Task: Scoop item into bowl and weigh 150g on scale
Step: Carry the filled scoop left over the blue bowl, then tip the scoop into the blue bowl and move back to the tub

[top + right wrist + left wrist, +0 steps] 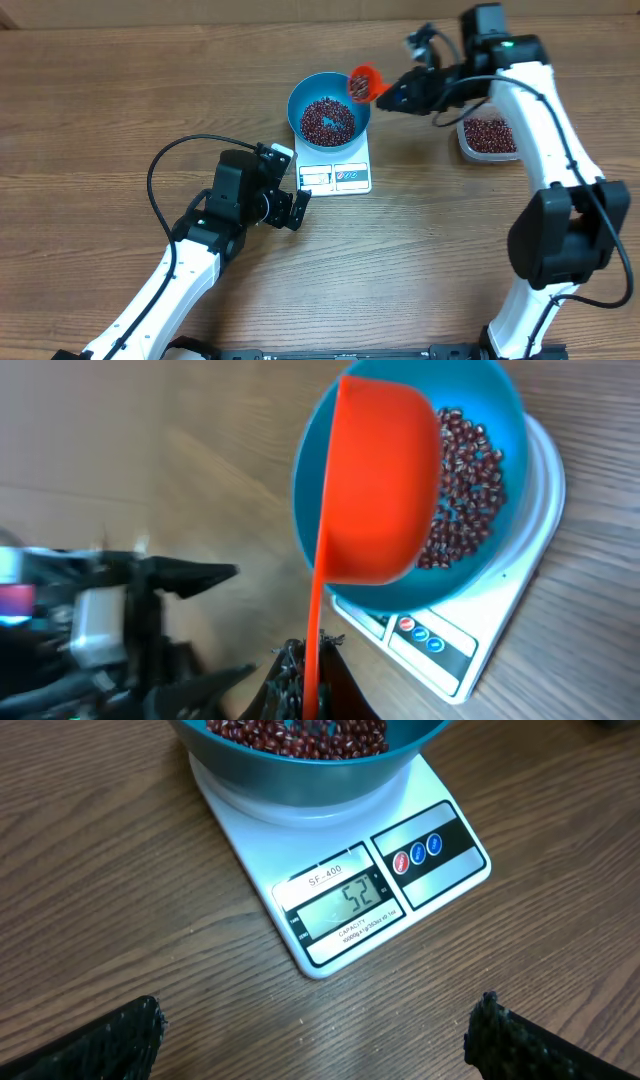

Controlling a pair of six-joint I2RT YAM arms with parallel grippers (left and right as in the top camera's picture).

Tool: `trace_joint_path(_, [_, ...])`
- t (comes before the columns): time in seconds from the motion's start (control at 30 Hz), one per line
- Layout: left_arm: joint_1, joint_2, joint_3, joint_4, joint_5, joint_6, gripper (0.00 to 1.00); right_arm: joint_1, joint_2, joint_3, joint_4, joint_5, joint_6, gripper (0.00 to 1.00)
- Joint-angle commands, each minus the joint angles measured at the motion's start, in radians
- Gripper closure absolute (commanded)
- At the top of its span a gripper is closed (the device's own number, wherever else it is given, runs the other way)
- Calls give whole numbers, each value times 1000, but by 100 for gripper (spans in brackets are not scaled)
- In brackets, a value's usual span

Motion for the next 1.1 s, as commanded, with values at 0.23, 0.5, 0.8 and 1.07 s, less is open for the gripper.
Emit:
trace_joint_path(0.23, [-2,6,-4,1,-6,-10,1,265,2,67,23,735,75,96])
trace_joint_path(0.5, [-2,6,-4,1,-6,-10,0,455,2,85,28,1297,75,96])
trace_joint_path(0.8, [-2,6,-4,1,-6,-10,0,505,3,85,37,1391,74,96])
trace_joint_path(1.07, [-2,6,-4,1,-6,-10,1,412,-63,86,40,1061,75,96])
